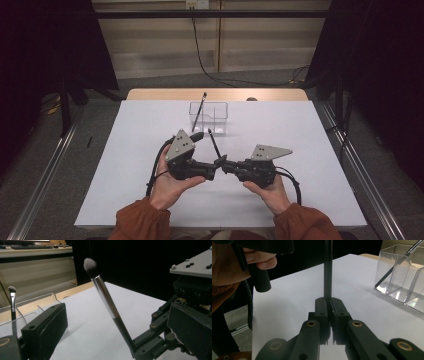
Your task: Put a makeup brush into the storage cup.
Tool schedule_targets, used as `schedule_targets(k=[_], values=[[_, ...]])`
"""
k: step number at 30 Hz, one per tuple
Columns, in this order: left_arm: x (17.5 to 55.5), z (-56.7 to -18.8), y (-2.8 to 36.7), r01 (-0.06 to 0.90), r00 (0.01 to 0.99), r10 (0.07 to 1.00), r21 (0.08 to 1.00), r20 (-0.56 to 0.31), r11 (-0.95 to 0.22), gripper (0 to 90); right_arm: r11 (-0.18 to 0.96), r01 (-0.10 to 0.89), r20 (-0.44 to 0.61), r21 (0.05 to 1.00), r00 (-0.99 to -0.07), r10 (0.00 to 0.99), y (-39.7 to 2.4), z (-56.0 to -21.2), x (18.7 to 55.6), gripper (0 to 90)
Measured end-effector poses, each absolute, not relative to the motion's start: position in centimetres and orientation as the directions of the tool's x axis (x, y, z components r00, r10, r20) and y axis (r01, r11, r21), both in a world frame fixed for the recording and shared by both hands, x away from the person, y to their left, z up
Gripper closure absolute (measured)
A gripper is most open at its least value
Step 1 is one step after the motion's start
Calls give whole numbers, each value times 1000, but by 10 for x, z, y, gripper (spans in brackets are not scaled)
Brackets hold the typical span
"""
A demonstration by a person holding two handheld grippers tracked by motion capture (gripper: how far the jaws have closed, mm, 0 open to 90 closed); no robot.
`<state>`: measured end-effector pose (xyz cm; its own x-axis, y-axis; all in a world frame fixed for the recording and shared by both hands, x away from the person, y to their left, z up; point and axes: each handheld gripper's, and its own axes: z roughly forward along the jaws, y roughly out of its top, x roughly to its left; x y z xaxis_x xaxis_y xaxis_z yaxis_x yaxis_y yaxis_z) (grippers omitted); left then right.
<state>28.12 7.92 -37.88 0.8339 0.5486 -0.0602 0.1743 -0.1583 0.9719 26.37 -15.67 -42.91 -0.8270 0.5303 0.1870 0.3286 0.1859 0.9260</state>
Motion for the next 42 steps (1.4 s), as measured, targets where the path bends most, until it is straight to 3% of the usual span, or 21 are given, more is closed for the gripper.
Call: schedule_targets(k=[7,9,12,17,25,35,42], values=[[282,-383,76,165,826,561,973,-47,-161,67,186,328,186,926,-828,530,-157,-429,263,845],[283,-384,78,158,829,557,976,-48,-151,157,189,327,185,926,-829,528,-157,-429,262,845],[282,-386,81,166,820,570,975,-55,-146,223,191,327,185,925,-829,528,-157,-430,262,845],[286,-388,82,240,815,564,964,-134,-116,383,195,330,186,923,-830,526,-155,-431,262,845],[287,-385,86,240,820,553,965,-144,-105,601,205,334,187,920,-834,520,-154,-433,262,845],[286,-386,87,243,824,545,965,-155,-93,752,203,335,187,920,-830,525,-154,-434,262,845],[287,-387,88,257,830,529,963,-177,-82,772,201,336,189,920,-831,523,-153,-435,262,845]])
